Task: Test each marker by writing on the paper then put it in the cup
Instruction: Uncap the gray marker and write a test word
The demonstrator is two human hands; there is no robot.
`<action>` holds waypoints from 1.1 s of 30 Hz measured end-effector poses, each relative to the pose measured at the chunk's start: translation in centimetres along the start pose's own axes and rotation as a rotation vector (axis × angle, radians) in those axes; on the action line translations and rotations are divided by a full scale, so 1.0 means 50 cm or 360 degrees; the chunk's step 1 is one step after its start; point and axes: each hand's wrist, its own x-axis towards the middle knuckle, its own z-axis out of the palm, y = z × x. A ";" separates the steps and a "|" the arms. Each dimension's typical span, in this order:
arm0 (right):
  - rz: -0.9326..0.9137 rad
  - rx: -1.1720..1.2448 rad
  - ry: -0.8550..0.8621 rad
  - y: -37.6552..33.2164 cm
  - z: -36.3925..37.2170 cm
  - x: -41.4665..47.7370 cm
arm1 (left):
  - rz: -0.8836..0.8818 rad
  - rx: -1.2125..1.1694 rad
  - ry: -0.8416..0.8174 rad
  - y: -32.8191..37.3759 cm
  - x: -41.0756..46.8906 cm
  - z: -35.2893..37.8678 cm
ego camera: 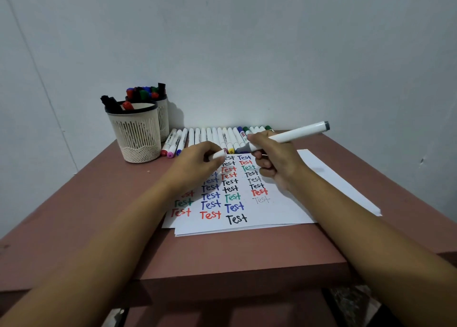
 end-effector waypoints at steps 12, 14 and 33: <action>-0.0008 0.0037 -0.0044 0.013 -0.001 0.009 | 0.0115 -0.0178 -0.0067 0.006 -0.001 0.008; -0.0024 -0.0036 -0.0102 0.016 0.001 0.009 | 0.0143 -0.0195 -0.0091 0.008 -0.002 0.009; 0.0071 0.0175 0.0024 0.011 0.015 0.003 | 0.0445 0.0025 -0.0083 0.033 -0.015 0.014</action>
